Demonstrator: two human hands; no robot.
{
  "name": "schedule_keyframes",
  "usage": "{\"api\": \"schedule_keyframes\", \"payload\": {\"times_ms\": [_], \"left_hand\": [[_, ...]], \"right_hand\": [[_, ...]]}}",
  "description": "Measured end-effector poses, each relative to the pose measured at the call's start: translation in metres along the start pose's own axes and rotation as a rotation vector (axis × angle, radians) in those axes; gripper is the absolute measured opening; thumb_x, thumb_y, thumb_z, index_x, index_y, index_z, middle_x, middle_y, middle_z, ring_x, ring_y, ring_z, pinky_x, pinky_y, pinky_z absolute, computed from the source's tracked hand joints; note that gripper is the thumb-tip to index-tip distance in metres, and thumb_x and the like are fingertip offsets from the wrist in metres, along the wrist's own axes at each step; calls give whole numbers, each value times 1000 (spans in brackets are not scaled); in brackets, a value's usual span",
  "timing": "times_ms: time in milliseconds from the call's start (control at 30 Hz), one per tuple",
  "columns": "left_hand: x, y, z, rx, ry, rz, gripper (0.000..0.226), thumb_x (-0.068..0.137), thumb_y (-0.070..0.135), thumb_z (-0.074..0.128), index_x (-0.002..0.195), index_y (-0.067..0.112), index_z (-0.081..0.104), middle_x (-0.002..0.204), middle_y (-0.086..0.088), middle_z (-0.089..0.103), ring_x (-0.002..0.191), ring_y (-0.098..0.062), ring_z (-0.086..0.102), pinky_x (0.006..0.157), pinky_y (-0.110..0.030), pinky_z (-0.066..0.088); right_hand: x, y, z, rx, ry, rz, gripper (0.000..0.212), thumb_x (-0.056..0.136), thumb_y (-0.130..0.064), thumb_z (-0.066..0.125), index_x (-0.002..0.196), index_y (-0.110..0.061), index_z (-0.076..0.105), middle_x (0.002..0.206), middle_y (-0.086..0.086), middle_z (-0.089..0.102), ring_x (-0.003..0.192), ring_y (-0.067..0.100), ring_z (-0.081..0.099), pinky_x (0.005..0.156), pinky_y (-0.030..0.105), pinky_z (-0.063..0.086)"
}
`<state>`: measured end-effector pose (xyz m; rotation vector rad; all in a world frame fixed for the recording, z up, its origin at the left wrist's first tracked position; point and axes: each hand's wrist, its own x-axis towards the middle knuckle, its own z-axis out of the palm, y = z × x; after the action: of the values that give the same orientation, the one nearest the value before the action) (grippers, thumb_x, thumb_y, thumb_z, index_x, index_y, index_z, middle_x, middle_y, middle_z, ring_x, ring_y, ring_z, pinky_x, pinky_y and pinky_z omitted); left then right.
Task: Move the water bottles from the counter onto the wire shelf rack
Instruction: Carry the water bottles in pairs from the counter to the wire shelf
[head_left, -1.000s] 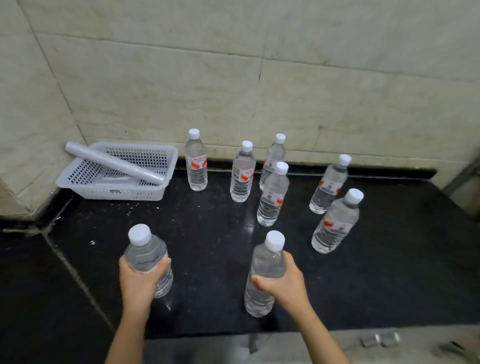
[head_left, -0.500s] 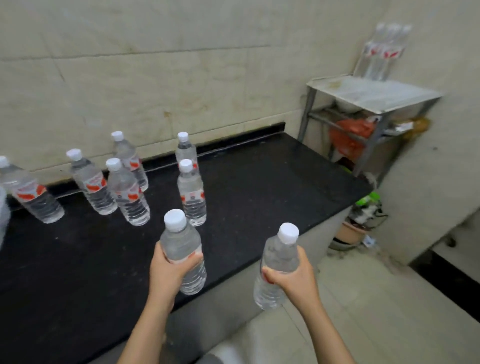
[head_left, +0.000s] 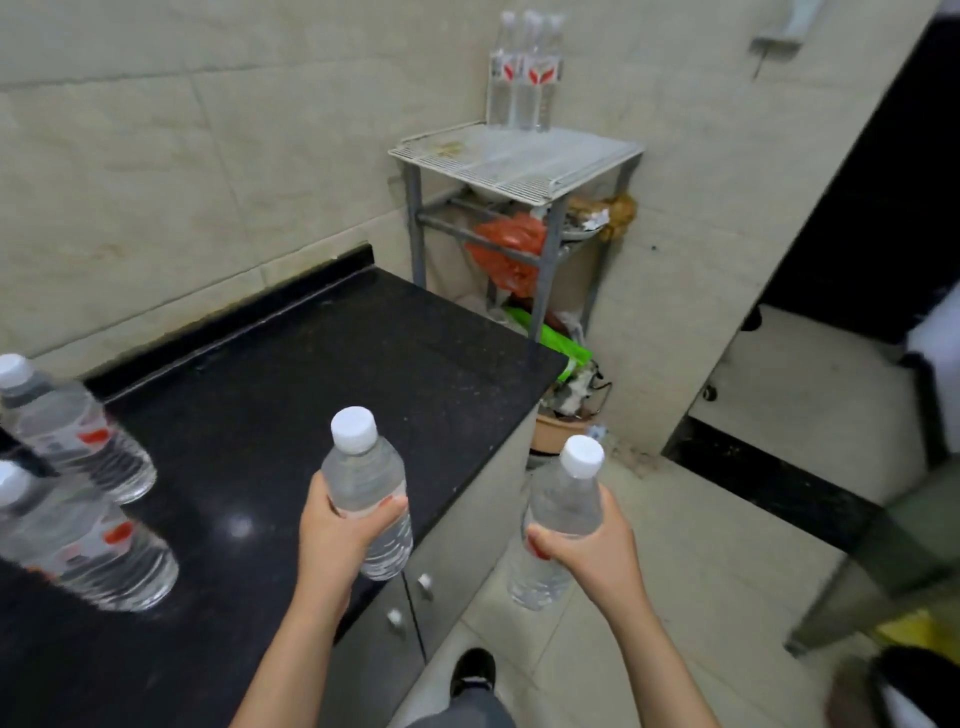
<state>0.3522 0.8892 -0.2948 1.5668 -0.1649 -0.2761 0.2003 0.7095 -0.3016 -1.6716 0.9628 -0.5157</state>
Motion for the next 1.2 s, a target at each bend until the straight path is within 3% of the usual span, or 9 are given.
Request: {"api": "schedule_keyframes", "payload": {"times_ms": [133,233,367,467,567,733,867,1067,1200], "left_hand": [[55,3,53,-37,-40,-31,61,48,23,79,105,26,56,98,2,67,83,-14,64,73,-30,47],[99,6,93,-31,-109,-26,54,54,15,83,97,31,56,96,2,67,83,-15,64,70,-28,47],[141,10,147,-25,-189,-30,55,60,3,82,103,27,55,98,-1,66,88,-21,63,73,-32,47],[156,15,187,-16,-237,-43,59,48,20,82,101,26,57,95,-2,67,85,-21,64,73,-32,49],[165,17,227,-26,-312,-66,73,37,35,78,105,17,57,101,-12,67,88,-25,63,81,-43,51],[186,26,295,32,-384,-41,74,41,27,80,111,15,57,106,-14,67,94,-29,64,85,-47,51],[204,47,358,6,-341,32,65,34,37,77,96,27,60,97,-4,69,87,-22,65,82,-41,51],[225,101,444,-114,-295,184,75,33,34,81,103,16,61,95,-4,71,83,-20,65,76,-35,52],[250,152,478,-117,-352,321,67,38,30,80,100,11,63,84,3,74,76,-11,68,68,-23,56]], "right_hand": [[62,-17,-20,2,48,-6,69,38,-36,75,103,-27,57,94,-14,67,84,-3,63,67,18,47],[105,-33,-37,22,109,-1,63,48,-22,82,106,-21,56,95,-9,66,87,6,63,70,21,46],[143,-40,-64,32,203,6,62,57,-5,82,112,-16,55,98,-4,65,88,7,61,67,10,43],[164,-38,-88,32,249,26,62,58,-5,81,114,-15,55,103,0,66,90,7,62,69,13,45],[189,-33,-109,44,286,34,58,59,-4,80,111,-13,56,103,3,68,91,12,63,74,24,47],[251,-31,-148,69,279,-12,54,58,2,80,101,-21,57,97,-1,68,89,12,64,78,30,50],[317,-40,-190,115,223,-92,56,56,0,80,103,-20,57,98,-1,67,87,8,64,73,24,52],[415,-79,-265,124,111,-245,57,48,-14,82,97,-29,57,94,-8,68,84,3,65,66,16,51],[481,-121,-298,149,76,-382,54,57,-12,83,101,-28,55,99,-10,66,90,5,64,77,29,52]]}}
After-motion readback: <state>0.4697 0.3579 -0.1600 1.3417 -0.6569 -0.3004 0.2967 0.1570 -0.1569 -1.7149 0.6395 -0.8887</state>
